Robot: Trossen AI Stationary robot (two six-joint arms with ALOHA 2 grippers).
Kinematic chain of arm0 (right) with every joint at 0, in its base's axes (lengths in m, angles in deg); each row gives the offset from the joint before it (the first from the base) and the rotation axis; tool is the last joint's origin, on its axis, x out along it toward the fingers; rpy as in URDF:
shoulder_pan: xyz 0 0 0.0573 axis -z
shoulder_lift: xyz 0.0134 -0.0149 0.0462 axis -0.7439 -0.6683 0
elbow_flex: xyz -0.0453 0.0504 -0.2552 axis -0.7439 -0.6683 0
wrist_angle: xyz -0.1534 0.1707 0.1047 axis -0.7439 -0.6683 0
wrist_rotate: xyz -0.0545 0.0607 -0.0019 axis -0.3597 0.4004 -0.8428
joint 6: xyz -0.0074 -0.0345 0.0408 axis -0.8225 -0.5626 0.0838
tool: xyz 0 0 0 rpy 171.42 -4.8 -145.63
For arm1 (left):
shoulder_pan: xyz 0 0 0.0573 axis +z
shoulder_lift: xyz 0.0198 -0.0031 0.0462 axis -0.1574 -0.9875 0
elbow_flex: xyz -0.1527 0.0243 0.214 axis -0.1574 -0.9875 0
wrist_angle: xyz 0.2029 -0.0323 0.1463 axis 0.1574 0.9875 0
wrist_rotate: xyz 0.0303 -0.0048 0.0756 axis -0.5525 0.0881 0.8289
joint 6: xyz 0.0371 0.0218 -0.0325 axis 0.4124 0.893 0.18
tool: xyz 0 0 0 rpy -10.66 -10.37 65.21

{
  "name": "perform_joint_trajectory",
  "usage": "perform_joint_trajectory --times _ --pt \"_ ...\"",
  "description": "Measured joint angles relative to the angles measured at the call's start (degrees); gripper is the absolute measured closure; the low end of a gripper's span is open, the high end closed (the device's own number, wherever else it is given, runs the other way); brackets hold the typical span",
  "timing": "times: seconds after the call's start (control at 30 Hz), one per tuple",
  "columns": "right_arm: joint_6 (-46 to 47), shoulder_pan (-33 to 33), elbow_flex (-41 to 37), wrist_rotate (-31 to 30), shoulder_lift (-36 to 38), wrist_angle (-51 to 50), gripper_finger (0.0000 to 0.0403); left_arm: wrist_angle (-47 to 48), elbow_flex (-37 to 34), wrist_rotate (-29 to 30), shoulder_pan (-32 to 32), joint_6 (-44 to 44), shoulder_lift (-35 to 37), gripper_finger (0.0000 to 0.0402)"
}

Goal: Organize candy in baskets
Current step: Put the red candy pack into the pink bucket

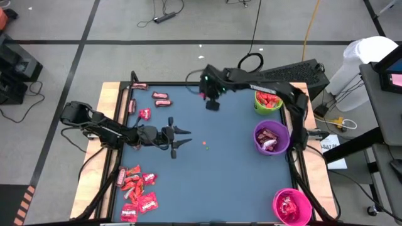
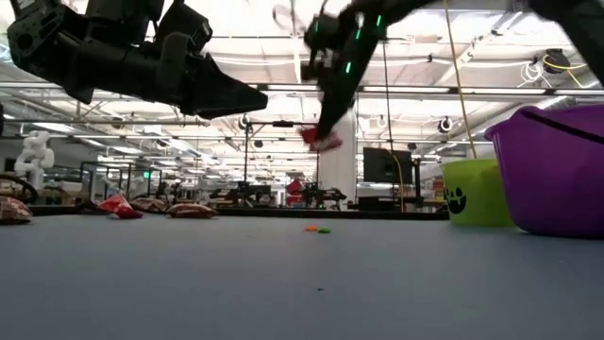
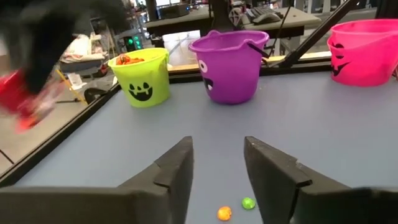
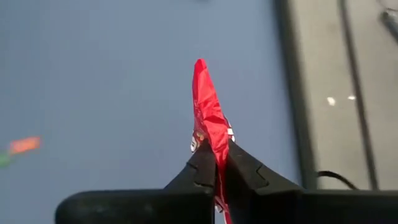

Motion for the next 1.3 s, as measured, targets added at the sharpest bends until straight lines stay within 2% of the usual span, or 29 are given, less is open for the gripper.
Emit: perform_joint_trajectory --times 0.23,0.33,0.47,0.9,1.13,1.3 --pt "13.91 -15.06 0.02 0.51 9.5 -16.37 0.0397 4.18 0.0 -2.76 -0.15 -1.35 0.0 0.0181" --pt "23.15 -22.68 0.0 0.48 12.74 -22.87 0.0397 4.29 0.0 -3.45 -0.79 -2.61 0.0 0.017" --pt "37.69 -34.06 -2.43 -0.96 17.1 -27.5 0.0397 4.38 0.0 -7.43 -2.27 -5.85 0.0 0.0169" --pt "92.2 -64.9 -21.08 -2.43 28.72 -28.06 0.0396 4.19 0.0 -5.22 -9.39 -11.86 0.0 0.0169" --pt "117.53 -77.21 -26.86 3.16 30.41 -25.99 0.0394 4.16 0.0 -1.2 -12.68 -11.91 0.0 0.0169" --pt "129.39 -82.8 -28.2 3.5 30.0 -19.93 0.0389 4.19 0.0 -1.01 -14.06 -11.91 0.0 0.0169"
